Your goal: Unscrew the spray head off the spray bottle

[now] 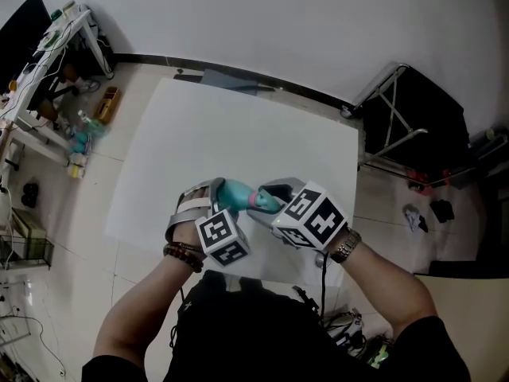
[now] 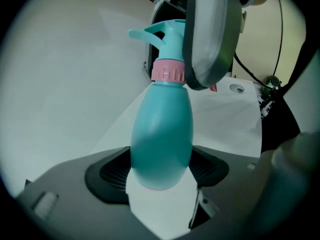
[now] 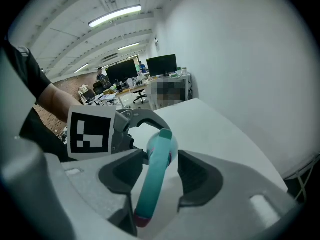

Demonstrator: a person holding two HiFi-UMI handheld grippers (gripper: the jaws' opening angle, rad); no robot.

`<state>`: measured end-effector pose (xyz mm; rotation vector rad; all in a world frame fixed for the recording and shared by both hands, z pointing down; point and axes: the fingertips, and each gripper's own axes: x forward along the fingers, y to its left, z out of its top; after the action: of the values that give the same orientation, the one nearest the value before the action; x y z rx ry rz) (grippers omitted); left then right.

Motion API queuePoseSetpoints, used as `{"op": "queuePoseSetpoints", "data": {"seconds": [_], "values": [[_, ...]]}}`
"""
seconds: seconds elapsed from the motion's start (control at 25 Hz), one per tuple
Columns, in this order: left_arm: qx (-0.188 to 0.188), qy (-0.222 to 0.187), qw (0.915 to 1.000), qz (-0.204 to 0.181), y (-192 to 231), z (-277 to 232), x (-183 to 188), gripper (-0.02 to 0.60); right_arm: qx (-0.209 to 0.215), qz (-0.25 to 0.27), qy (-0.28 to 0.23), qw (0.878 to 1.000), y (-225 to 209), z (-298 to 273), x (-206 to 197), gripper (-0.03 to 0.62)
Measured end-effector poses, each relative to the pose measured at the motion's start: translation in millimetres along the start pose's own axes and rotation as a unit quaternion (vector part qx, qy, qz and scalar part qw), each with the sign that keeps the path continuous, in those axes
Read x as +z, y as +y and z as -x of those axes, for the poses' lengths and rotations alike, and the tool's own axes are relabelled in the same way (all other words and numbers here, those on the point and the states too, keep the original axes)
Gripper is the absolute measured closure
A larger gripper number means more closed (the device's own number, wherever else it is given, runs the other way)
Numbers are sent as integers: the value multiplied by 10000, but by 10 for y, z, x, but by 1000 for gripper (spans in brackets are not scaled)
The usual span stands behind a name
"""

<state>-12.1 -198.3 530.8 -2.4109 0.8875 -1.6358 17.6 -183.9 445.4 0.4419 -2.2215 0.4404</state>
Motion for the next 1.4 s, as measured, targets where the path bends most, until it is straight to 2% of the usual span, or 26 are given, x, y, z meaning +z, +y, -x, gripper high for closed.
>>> {"op": "queuePoseSetpoints", "data": {"seconds": [0.24, 0.4, 0.52, 0.72, 0.88, 1.04, 1.16, 1.24, 1.4], "values": [[17, 138, 9999, -85, -108, 48, -21, 196, 86, 115, 111, 9998, 65, -9, -89, 396], [-16, 195, 9997, -147, -145, 73, -32, 196, 88, 186, 128, 9997, 110, 2, -116, 460], [-114, 235, 9995, -182, -204, 95, -37, 196, 74, 332, 147, 9993, 157, 18, -152, 461], [-484, 278, 9982, -205, -281, 139, -19, 198, 63, 1001, 183, 9948, 242, 71, -151, 464], [-993, 302, 9941, -328, -399, 179, -21, 198, 87, 1958, 242, 9803, 349, 96, -189, 465], [-1520, 361, 9863, -538, -533, 215, -28, 198, 78, 3070, 392, 9509, 428, 108, -302, 465], [-1913, 396, 9783, -696, -638, 244, -50, 198, 44, 4044, 472, 9134, 501, 104, -398, 468], [-2126, 422, 9729, -803, -705, 265, -60, 197, -6, 4728, 508, 8797, 553, 109, -457, 470], [-2432, 465, 9647, -894, -793, 298, -78, 196, -324, 6019, 618, 7955, 611, 143, -521, 470]]}}
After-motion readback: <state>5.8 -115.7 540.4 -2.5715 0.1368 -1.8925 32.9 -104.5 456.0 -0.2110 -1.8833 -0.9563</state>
